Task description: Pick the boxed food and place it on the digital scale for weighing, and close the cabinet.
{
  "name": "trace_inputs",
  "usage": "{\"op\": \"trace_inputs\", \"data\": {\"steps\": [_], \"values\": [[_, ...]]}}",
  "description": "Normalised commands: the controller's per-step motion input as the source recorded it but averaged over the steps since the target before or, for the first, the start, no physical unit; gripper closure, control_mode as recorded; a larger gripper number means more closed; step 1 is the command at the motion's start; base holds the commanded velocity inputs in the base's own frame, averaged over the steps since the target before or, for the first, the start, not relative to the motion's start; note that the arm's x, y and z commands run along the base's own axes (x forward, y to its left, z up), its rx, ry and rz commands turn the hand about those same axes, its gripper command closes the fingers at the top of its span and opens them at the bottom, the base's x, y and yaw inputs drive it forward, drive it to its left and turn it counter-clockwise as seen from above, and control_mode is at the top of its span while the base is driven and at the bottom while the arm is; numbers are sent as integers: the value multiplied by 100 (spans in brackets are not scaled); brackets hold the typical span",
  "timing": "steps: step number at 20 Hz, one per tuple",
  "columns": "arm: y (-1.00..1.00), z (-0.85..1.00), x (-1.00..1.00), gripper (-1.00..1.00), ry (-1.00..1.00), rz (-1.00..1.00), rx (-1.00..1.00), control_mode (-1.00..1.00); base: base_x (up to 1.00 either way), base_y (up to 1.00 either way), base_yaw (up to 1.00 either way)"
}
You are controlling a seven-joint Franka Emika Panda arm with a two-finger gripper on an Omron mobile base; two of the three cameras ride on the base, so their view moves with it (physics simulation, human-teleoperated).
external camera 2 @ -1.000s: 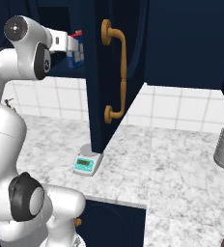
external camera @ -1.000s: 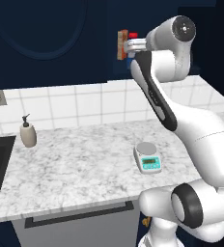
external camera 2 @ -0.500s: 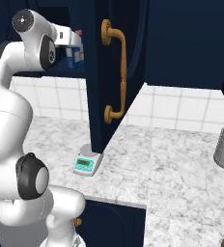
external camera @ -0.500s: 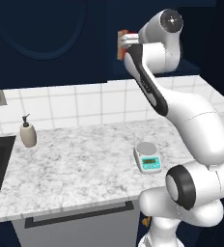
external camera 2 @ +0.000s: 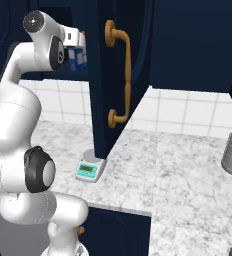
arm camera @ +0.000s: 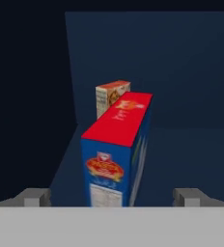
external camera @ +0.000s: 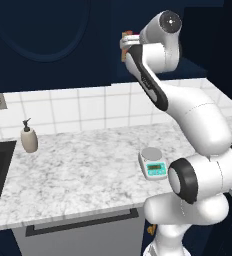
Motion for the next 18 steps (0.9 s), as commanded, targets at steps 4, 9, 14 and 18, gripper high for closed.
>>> {"op": "trace_inputs", "data": {"steps": [4, 9, 14, 18], "values": [[0, -12, 35, -100, 0, 0, 0, -100, 0, 0, 0], [-2, -9, 34, -100, 0, 0, 0, -100, 0, 0, 0], [-1, -5, 35, -100, 0, 0, 0, -100, 0, 0, 0], [-3, -2, 33, -100, 0, 0, 0, -100, 0, 0, 0]]}}
